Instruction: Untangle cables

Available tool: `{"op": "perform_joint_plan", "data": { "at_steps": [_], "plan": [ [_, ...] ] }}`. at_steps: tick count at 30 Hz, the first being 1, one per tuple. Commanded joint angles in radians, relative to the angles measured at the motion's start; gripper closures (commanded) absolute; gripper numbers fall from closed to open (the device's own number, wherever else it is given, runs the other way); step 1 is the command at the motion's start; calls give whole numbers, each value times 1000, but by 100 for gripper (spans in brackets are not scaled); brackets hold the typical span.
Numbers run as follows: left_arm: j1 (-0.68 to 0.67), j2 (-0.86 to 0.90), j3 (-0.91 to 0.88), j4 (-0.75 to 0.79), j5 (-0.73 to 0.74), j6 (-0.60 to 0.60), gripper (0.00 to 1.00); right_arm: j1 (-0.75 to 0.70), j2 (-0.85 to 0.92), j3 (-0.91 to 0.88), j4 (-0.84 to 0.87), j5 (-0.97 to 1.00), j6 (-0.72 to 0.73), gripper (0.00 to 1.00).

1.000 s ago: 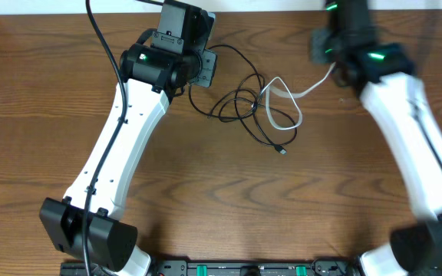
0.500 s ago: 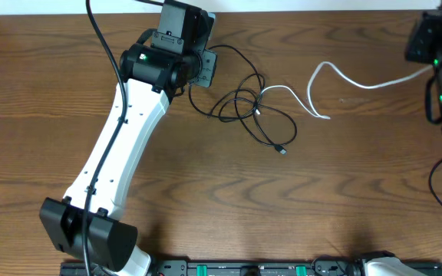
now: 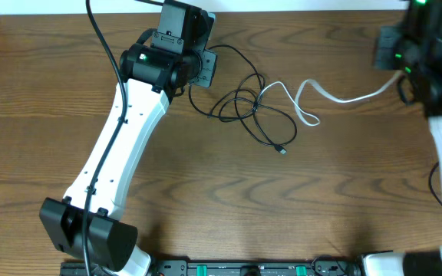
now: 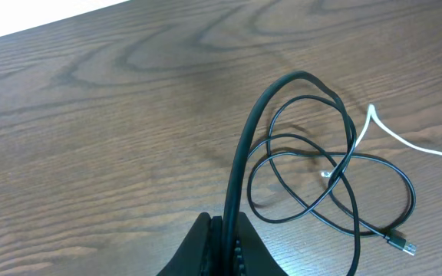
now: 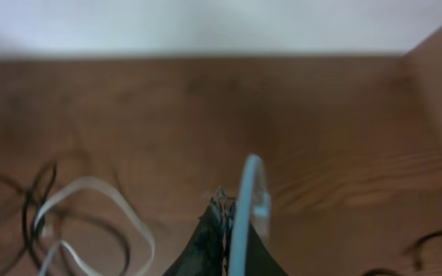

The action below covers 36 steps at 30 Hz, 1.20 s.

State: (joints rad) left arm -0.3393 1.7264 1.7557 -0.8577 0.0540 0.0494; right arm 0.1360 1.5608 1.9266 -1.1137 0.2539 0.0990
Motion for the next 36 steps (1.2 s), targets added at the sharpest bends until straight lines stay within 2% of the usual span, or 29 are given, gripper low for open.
{"op": "perform_joint_plan", "data": {
  "at_steps": [1,11,20,25,33,34,36],
  "plan": [
    [2,-2,-7,-2,6,2,93,62,135,1,-27,-120,17,98],
    [2,-2,-7,-2,6,-1,93,270,391,1,-62,-177,-38,99],
    [2,-2,-7,-2,6,-1,93,275,564,-1,-37,-171,-47,99],
    [2,-2,-7,-2,6,-1,93,274,573,-1,43,-169,-164,99],
    [2,-2,-7,-5,6,-1,93,234,573,-1,167,-153,-167,98],
    [2,-2,-7,-5,6,-1,92,231,573,-1,166,-153,-167,89],
    [2,-2,-7,-5,6,-1,93,226,573,-1,162,-153,-168,80]
  ]
}}
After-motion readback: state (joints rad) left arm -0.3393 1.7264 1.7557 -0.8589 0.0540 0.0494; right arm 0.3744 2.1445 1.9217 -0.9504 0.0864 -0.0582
